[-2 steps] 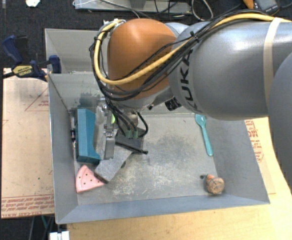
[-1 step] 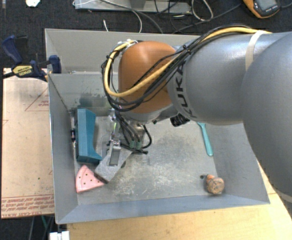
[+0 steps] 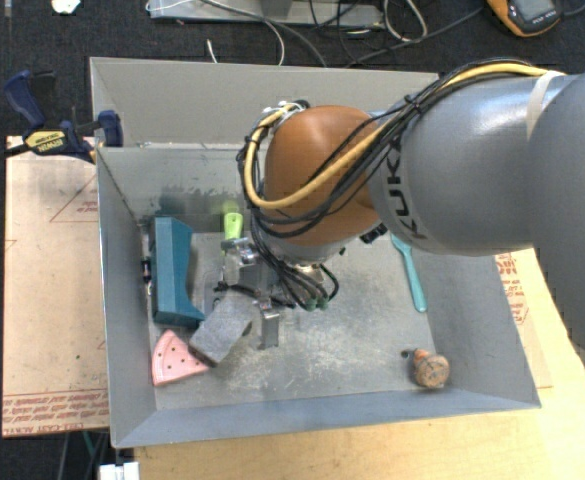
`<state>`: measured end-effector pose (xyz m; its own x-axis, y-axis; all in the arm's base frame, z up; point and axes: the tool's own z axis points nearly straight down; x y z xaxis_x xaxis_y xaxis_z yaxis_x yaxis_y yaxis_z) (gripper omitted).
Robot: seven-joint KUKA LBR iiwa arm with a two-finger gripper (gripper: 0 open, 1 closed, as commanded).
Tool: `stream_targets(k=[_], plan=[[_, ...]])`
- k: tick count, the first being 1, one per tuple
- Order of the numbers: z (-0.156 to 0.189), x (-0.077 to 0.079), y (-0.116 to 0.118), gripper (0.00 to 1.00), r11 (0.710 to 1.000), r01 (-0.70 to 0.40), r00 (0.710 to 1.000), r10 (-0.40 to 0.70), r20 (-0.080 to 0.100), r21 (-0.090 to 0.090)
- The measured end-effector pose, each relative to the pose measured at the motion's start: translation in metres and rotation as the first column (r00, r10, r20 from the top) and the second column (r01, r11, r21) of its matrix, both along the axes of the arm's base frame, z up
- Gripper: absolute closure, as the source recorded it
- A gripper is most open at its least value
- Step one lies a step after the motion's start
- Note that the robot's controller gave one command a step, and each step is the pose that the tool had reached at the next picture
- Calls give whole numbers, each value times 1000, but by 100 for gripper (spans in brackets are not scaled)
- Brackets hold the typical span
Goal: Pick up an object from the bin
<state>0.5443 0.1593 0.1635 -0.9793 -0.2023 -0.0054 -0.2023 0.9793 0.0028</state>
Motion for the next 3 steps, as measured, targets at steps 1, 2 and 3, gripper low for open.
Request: stream_targets(k=[1,2,3], plan=[[-25,11,-14,0,970,243,970,-243,-4,-1],[-67,23,-17,0,982,187,982,-187,1,1],[-90,24,-19,100,882,472,881,-472,-13,-10]])
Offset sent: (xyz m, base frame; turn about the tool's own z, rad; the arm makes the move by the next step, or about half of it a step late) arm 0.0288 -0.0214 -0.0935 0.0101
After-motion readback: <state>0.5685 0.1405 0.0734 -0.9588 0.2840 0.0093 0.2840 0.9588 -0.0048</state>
